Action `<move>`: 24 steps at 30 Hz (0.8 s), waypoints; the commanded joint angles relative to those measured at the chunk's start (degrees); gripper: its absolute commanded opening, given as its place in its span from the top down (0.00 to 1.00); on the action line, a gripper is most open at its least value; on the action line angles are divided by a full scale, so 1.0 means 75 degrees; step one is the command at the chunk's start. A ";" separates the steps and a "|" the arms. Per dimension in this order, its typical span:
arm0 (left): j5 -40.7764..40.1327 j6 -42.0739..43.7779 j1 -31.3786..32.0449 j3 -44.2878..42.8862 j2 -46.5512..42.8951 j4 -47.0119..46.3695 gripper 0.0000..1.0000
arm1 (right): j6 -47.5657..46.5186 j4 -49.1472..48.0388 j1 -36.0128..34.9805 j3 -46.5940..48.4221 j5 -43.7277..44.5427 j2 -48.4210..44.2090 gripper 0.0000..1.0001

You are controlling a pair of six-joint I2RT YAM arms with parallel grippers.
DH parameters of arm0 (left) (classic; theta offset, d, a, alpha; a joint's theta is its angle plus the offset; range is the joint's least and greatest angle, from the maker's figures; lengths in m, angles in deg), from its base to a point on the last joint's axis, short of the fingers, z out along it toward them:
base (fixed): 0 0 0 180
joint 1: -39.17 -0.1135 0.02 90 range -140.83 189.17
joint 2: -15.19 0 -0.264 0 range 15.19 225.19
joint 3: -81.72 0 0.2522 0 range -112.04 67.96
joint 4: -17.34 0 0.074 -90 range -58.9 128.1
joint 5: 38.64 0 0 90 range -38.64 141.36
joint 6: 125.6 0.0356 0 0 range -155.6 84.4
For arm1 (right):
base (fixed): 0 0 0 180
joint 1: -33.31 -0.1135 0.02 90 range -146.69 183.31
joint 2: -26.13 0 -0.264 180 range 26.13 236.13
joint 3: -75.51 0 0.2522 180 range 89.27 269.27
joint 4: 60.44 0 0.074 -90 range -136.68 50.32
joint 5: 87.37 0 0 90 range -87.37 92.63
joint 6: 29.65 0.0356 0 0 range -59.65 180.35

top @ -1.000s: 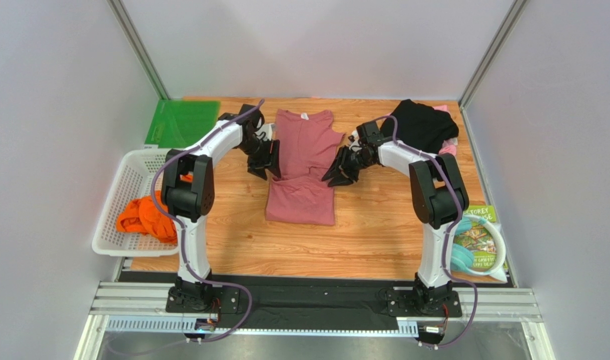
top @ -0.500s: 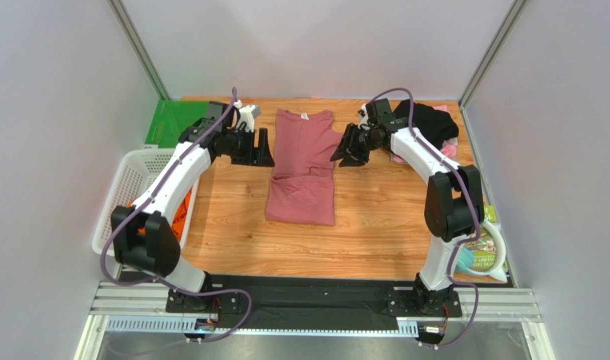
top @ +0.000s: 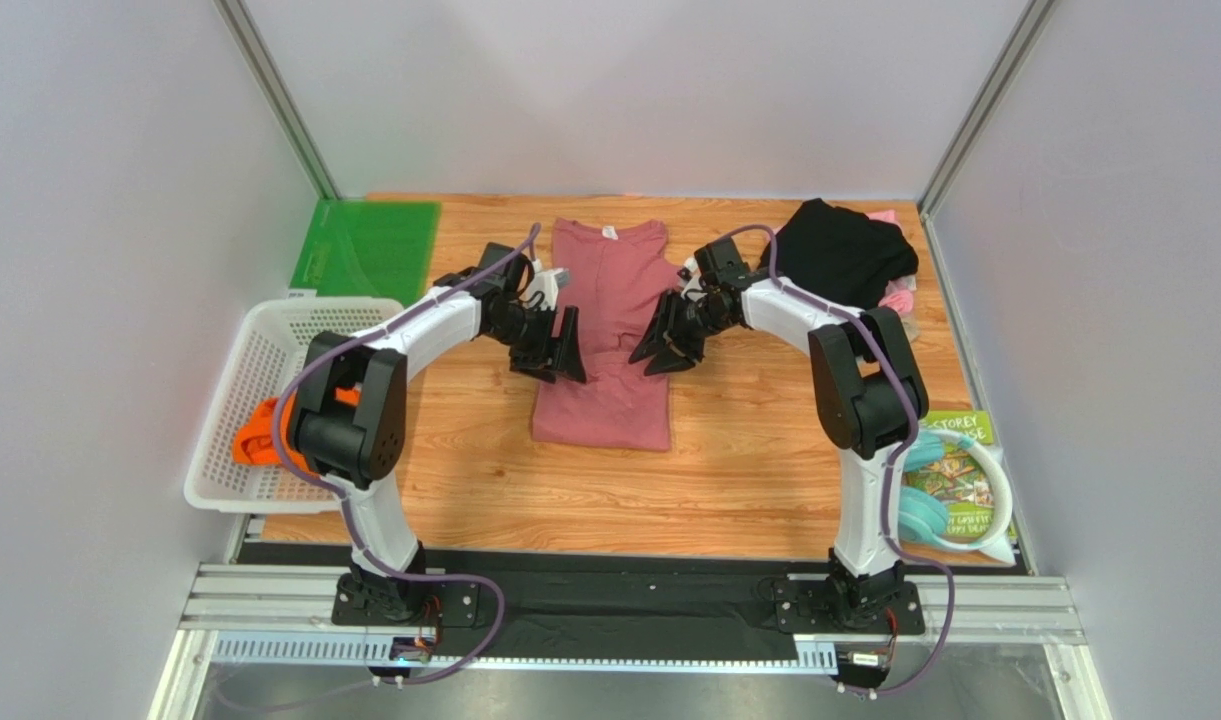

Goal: Fold and stack the t-shirts
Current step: Fold the folded rectangular tshirt in 1/3 of the way

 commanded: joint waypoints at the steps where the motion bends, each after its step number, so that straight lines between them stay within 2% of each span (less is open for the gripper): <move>1: 0.0200 0.0207 -0.0143 -0.1063 0.0560 -0.0263 0.28 | 0.0133 -0.0407 0.0083 0.0586 -0.0348 0.0382 0.59; 11: 0.0048 0.0219 -0.0342 -0.1933 0.1393 -0.0145 0.30 | 0.0098 -0.0419 0.0352 0.1079 -0.0477 0.1051 0.60; 24: -0.0315 0.0242 -0.0459 -0.1629 0.1886 -0.0473 0.31 | -0.0043 -0.0642 0.0704 0.0681 -0.0466 0.1391 0.62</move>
